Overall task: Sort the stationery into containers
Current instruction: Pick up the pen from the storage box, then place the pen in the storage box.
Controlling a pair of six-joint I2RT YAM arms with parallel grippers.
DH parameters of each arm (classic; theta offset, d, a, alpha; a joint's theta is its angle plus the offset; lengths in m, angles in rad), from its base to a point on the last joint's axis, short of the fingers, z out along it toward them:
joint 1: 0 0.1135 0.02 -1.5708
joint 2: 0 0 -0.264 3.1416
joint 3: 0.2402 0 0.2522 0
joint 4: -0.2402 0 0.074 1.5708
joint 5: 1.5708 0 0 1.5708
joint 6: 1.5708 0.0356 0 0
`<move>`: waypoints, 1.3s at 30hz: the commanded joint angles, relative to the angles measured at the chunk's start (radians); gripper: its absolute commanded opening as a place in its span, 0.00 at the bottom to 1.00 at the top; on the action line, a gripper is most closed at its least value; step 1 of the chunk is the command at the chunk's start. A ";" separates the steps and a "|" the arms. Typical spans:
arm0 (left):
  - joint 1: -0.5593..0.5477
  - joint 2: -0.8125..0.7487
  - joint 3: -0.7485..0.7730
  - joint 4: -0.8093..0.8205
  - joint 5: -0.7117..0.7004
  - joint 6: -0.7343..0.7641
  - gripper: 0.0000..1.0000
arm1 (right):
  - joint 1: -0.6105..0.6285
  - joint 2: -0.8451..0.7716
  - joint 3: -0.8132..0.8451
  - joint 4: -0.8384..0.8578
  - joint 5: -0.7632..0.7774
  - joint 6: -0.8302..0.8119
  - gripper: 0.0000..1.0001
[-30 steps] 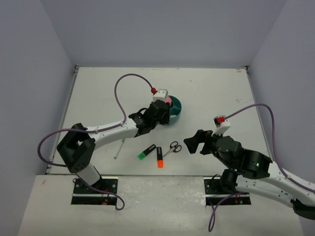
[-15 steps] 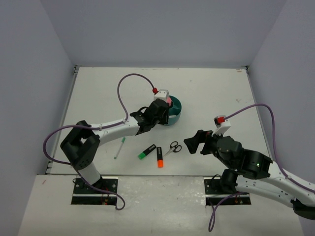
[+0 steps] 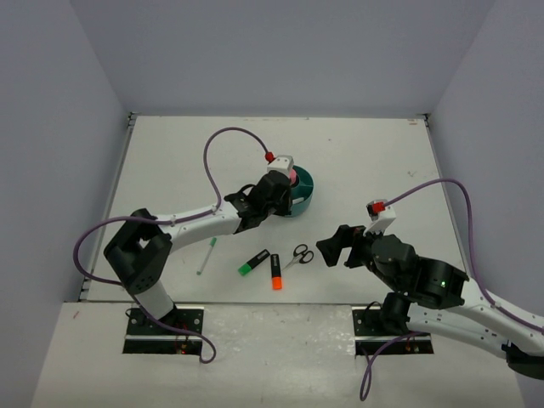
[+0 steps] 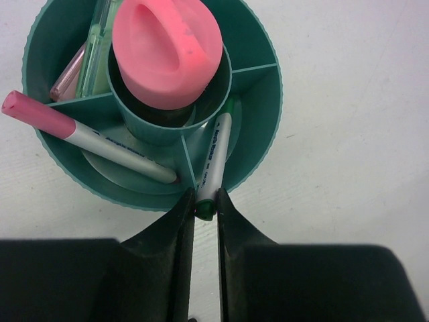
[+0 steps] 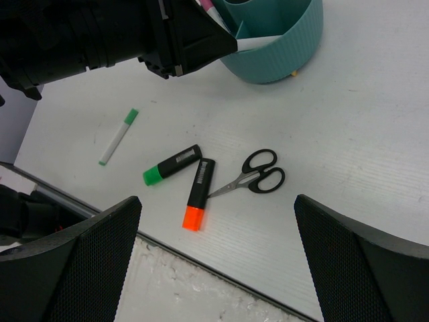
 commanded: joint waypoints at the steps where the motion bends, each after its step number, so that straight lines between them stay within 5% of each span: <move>1: 0.004 -0.059 0.045 -0.019 0.011 0.042 0.00 | 0.000 0.005 0.017 0.016 0.003 -0.009 0.99; 28: 0.093 -0.322 0.268 -0.538 0.147 0.265 0.00 | 0.000 0.015 0.010 0.025 -0.022 -0.019 0.99; 39: 0.172 -0.203 0.320 -0.566 0.237 0.353 0.00 | 0.000 0.051 0.010 0.060 -0.054 -0.035 0.99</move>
